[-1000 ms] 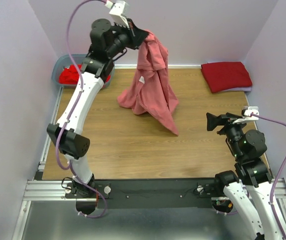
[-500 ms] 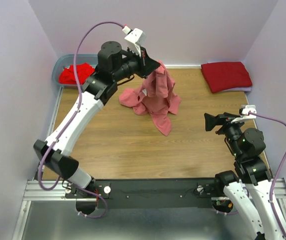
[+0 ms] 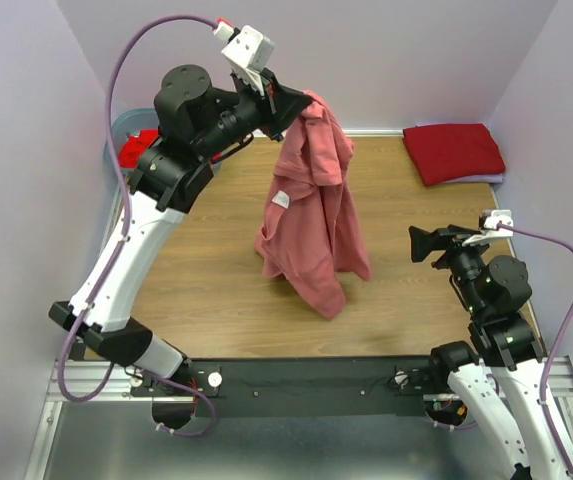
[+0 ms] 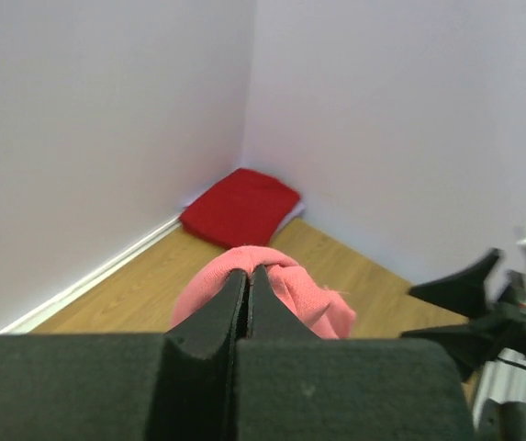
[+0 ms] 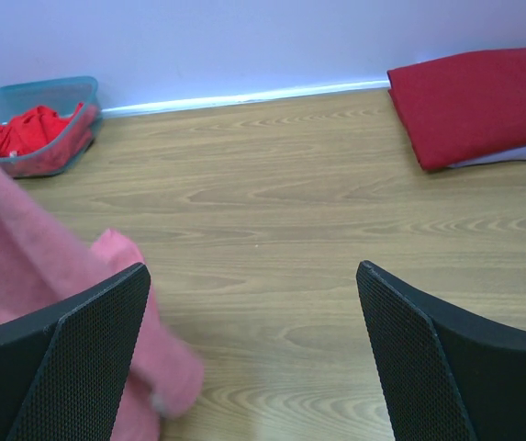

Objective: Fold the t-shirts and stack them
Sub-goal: Move the tshirt to the center of the board

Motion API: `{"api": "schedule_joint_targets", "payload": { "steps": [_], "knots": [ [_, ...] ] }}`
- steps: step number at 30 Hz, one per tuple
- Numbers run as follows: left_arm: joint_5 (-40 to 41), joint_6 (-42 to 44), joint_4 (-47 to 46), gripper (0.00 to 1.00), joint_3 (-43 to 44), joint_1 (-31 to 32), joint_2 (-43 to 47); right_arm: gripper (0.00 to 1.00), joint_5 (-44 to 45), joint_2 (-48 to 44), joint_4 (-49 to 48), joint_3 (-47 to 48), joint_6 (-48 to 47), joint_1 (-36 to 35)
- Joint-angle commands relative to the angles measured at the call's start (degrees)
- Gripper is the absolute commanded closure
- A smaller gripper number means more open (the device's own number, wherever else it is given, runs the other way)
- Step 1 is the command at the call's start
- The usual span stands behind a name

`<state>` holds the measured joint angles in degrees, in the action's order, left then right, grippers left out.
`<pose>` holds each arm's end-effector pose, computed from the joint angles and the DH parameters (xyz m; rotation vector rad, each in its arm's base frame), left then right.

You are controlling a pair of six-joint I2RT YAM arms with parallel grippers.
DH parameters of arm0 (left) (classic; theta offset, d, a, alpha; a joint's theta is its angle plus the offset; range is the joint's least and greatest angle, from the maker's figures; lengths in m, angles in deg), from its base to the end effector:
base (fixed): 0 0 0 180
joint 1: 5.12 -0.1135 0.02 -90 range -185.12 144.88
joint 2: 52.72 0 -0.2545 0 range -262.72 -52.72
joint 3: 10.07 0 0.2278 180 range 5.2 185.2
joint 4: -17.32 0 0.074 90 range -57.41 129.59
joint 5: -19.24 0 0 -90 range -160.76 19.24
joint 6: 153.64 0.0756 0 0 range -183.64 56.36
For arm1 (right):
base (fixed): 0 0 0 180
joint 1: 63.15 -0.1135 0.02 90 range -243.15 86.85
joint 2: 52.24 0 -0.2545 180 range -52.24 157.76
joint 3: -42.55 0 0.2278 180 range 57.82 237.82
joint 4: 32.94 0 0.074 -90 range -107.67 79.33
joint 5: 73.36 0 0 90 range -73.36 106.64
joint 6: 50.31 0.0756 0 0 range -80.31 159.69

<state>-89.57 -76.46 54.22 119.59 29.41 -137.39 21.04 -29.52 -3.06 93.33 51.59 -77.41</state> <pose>0.2346 -0.1910 0.5484 0.5544 1.3959 -0.9064 0.1328 0.0278 0.3142 0.0267 1.6100 0.2926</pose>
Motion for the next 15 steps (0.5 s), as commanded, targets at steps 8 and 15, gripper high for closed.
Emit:
{"api": "schedule_joint_targets", "payload": {
  "steps": [8, 15],
  "knots": [
    [21.85, 2.88, -2.37, 0.88, -4.45, -13.34, -18.94, 0.00, -3.43, 1.36, -1.08, -0.44, -0.83, -0.33],
    [26.19, -1.32, -2.81, 0.36, -7.23, -13.25, -22.40, 0.00, -11.07, 5.04, -1.52, -0.26, -0.74, -0.33]
  ]
}}
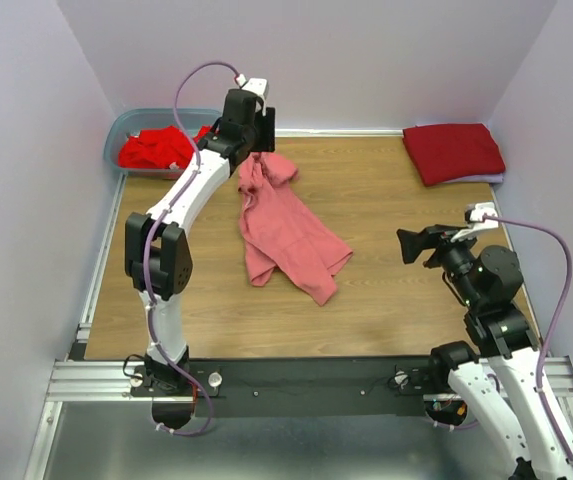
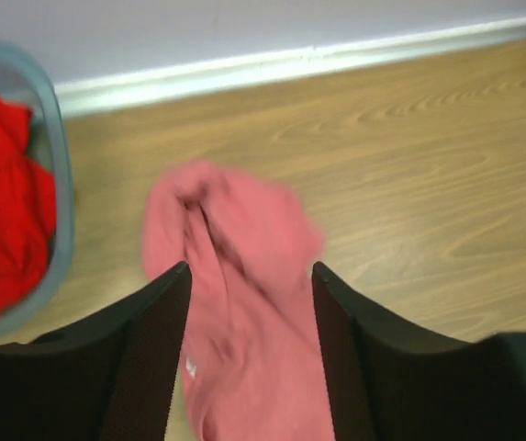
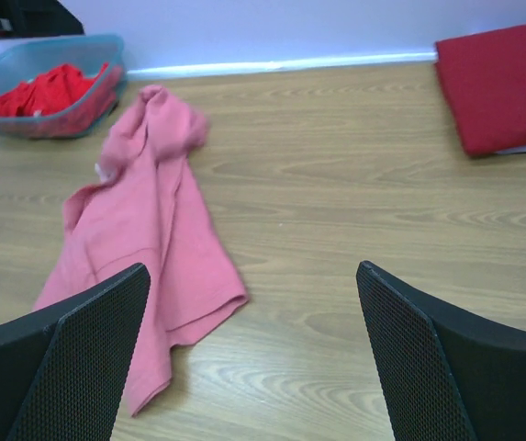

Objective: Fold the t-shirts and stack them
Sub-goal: Move the tshirt to the center of the board, then flatten the tshirt out

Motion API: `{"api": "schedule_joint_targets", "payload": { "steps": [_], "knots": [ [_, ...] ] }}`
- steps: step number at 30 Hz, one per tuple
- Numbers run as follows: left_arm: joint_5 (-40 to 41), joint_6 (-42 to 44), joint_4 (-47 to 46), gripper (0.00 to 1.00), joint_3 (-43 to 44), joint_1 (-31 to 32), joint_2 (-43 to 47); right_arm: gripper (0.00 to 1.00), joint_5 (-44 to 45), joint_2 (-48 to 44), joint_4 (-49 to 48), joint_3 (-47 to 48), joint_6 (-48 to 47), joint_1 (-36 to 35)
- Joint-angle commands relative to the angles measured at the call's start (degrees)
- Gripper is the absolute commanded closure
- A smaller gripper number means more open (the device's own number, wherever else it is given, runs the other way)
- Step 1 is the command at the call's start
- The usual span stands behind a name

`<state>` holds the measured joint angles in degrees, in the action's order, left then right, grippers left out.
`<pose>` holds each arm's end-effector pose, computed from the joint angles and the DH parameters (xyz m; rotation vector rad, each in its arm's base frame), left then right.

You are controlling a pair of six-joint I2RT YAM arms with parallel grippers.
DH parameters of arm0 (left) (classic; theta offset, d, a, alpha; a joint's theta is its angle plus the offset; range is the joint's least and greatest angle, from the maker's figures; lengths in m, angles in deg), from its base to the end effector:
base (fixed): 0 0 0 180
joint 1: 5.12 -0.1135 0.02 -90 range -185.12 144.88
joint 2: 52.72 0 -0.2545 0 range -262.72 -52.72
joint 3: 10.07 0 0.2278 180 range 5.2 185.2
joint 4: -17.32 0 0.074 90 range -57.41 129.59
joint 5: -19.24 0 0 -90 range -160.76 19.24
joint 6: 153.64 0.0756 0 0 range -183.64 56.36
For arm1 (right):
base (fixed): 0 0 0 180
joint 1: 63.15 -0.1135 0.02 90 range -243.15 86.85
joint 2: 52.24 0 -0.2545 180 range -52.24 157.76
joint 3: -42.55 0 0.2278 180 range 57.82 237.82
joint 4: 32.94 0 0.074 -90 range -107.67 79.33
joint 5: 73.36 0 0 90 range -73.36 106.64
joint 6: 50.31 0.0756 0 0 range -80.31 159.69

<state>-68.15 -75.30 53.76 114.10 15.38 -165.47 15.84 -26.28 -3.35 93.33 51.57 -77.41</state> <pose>0.4482 -0.1639 0.3301 0.1265 2.0169 -0.3122 0.1422 0.0372 0.3081 -0.0453 1.6657 0.3580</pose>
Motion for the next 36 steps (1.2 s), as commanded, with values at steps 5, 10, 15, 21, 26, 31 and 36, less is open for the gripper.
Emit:
{"api": "schedule_joint_targets", "payload": {
  "steps": [5, 10, 15, 21, 26, 31, 36],
  "knots": [
    [10.64, -8.88, -2.01, 0.36, -20.86, 5.86, 18.16, 0.00, -9.74, 9.70, -0.71, 1.14, 3.66, -0.33],
    [8.73, -18.02, -2.01, 0.39, -39.18, 14.38, 27.92, 0.00, -17.55, 20.41, -0.70, 2.81, 8.16, -0.33],
    [7.06, -24.28, -1.83, 0.43, -51.15, 23.53, 31.36, 0.00, -20.64, 28.00, -0.70, 3.69, 7.99, -0.42],
    [2.16, -28.68, -4.20, 0.44, -55.72, 28.55, 28.47, 0.09, -28.20, 37.04, -0.70, 3.43, 8.42, -0.50],
    [-2.35, -29.12, -7.81, 0.43, -55.65, 28.55, 23.28, 0.19, -28.29, 40.75, -0.88, 1.41, 7.81, -0.59],
    [-1.31, -31.05, -6.23, 0.43, -55.64, 27.33, 23.71, 0.31, -30.06, 43.03, -1.06, 2.98, 7.02, -3.22],
    [-0.06, -31.85, -6.49, 0.43, -60.20, 17.95, 31.17, 0.36, -26.10, 45.67, -1.14, 6.06, 5.00, -10.95]
  ]
}}
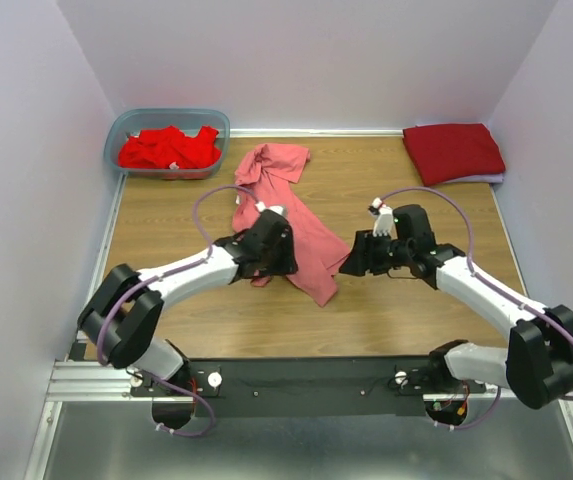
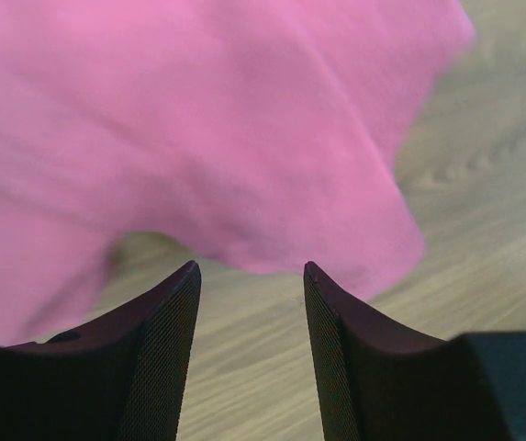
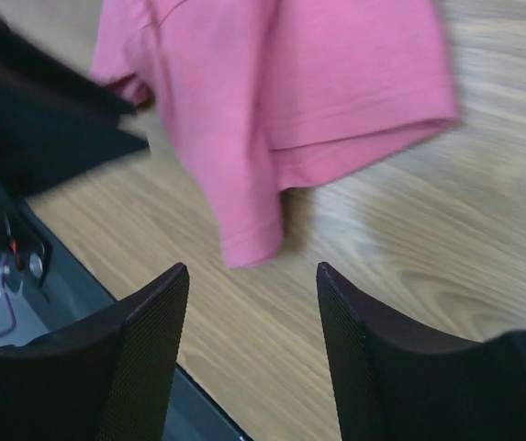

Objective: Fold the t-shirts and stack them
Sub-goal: Flatten the tshirt out

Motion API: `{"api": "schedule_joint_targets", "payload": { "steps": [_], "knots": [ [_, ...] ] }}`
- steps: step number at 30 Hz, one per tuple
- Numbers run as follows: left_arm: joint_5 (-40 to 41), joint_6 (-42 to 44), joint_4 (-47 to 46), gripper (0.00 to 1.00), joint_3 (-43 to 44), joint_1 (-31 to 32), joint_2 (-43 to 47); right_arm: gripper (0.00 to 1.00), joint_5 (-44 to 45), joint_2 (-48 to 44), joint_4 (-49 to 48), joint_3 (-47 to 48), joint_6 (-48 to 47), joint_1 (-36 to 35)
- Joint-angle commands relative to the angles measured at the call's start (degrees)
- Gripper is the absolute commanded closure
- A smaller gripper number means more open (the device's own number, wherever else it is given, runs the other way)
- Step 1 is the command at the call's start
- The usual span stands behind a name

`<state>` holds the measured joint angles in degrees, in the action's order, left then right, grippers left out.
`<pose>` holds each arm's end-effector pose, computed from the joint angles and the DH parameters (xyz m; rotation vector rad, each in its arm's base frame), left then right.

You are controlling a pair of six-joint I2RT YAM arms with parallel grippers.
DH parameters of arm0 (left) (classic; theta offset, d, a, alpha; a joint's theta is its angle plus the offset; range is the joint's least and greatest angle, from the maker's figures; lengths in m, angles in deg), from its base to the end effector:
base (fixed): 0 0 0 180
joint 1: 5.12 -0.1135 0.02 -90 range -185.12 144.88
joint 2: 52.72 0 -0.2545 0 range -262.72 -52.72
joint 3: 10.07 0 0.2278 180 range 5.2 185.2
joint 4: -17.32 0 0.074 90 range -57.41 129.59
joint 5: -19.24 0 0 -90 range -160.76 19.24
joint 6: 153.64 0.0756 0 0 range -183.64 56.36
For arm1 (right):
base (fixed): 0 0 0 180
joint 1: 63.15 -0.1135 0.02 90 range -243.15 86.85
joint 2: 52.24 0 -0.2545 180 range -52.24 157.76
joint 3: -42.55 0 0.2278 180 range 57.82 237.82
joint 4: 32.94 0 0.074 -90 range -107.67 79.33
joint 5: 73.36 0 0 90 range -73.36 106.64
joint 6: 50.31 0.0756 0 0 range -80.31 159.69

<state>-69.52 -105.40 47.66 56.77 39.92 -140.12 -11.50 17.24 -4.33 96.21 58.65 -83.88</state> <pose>0.2245 -0.2225 0.1717 0.0636 2.5646 -0.6058 0.2216 0.1220 0.1913 -0.2898 2.3970 0.9085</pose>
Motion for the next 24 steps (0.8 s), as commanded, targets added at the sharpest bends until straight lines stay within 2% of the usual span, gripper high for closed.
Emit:
{"api": "schedule_joint_targets", "payload": {
  "steps": [1, 8, 12, 16, 21, 24],
  "knots": [
    [1.31, -1.49, -0.39, 0.43, -3.58, -8.02, 6.96, 0.36, 2.12, 2.94, -0.16, 4.14, -2.43, -5.89],
    [3.07, 6.06, 3.20, 0.43, -4.99, -21.63, 15.14, 0.36, 17.66, 14.27, 0.02, 15.72, -6.56, -23.80],
    [4.91, 11.60, 4.00, 0.43, -4.20, -29.37, 17.87, 0.37, 27.51, 21.22, 0.19, 20.83, -7.62, -29.01],
    [12.90, 17.30, 3.74, 0.43, -3.15, -32.73, 19.27, 0.37, 35.51, 27.98, 2.12, 24.88, -9.11, -33.13],
    [19.49, 19.43, -0.03, 0.43, -5.33, -33.61, 20.95, 0.41, 42.71, 34.84, 5.98, 30.24, -10.43, -36.31],
    [19.77, 19.61, -1.54, 0.44, -6.92, -33.79, 21.65, 0.45, 48.26, 38.10, 8.27, 33.06, -11.14, -37.63]
  ]
}}
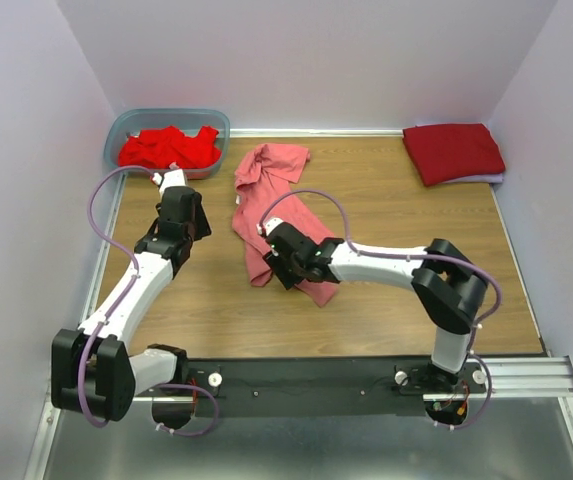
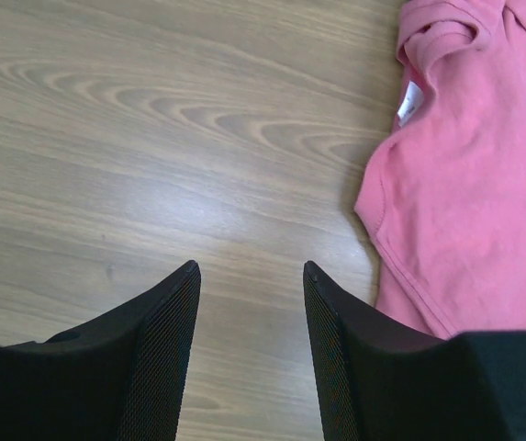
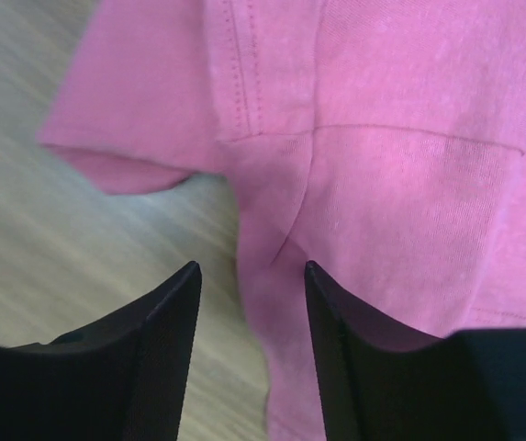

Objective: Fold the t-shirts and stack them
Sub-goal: Flatten the tshirt out

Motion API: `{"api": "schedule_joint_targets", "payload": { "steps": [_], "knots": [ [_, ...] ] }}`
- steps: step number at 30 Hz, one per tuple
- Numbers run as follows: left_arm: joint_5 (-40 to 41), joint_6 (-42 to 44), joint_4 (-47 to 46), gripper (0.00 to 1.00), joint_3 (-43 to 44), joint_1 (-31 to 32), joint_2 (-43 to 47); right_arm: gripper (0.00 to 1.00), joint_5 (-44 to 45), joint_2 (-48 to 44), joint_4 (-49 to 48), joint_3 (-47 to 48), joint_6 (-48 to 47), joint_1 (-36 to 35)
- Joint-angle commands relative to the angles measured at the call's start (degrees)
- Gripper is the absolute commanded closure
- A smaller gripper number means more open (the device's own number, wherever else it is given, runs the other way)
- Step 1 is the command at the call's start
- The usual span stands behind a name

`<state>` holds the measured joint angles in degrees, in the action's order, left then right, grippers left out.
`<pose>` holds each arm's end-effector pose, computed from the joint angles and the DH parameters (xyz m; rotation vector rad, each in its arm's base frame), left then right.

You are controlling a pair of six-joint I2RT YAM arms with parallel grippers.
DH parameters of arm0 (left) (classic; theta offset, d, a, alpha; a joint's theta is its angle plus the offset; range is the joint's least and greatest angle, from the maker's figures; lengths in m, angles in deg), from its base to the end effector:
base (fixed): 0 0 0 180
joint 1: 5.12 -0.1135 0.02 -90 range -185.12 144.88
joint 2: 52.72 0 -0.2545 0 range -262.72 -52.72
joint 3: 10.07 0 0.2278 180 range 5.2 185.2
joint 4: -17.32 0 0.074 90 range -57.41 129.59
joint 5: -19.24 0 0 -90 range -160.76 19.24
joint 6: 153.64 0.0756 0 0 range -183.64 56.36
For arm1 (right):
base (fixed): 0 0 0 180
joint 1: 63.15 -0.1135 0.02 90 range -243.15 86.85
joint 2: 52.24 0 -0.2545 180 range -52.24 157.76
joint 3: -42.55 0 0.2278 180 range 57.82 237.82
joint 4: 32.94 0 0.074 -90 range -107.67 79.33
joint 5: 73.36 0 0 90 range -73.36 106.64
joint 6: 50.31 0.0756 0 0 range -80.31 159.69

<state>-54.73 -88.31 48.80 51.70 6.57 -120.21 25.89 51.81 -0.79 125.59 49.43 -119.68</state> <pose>0.2648 -0.0335 0.2372 -0.3989 2.1546 -0.0461 0.2217 0.3132 0.1598 -0.9321 2.3243 0.2861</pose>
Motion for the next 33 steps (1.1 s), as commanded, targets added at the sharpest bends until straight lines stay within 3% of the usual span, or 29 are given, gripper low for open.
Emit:
{"api": "schedule_joint_targets", "payload": {
  "steps": [1, 3, 9, 15, 22, 27, 29, 33],
  "knots": [
    [4.71, 2.69, -2.32, 0.44, -1.68, -0.43, 1.83, 0.46, 11.83, 4.22, 5.08, 4.12, -2.09, -2.00],
    [4.89, 2.78, -2.50, 0.44, -1.68, -0.43, 2.18, 0.52, 14.47, 5.55, 5.44, 4.92, -2.62, -2.53],
    [4.62, 2.96, -2.58, 0.44, -1.68, -0.52, 2.88, 0.56, 16.67, 8.71, 6.05, 7.64, -3.59, -4.72],
    [3.22, 3.22, -2.85, 0.44, -1.50, -0.70, 2.62, 0.70, 17.55, 10.47, 7.02, 9.31, -2.97, -5.52],
    [2.25, 3.31, -3.11, 0.44, -1.59, -0.87, 2.53, 0.85, 16.41, 5.64, 8.34, 9.75, -2.18, -5.52],
    [1.28, 3.40, -3.29, 0.44, -1.59, -1.05, 1.92, 0.90, 14.21, 1.60, 8.87, 10.63, -1.39, -5.61],
    [0.93, 3.40, -3.20, 0.44, -1.50, -0.96, 1.74, 0.98, 13.60, 0.89, 8.96, 11.33, -0.86, -5.52],
    [0.76, 3.40, -3.37, 0.44, -1.50, -1.05, 1.92, 1.00, 11.84, 0.36, 9.04, 13.78, -0.42, -5.52]
  ]
}}
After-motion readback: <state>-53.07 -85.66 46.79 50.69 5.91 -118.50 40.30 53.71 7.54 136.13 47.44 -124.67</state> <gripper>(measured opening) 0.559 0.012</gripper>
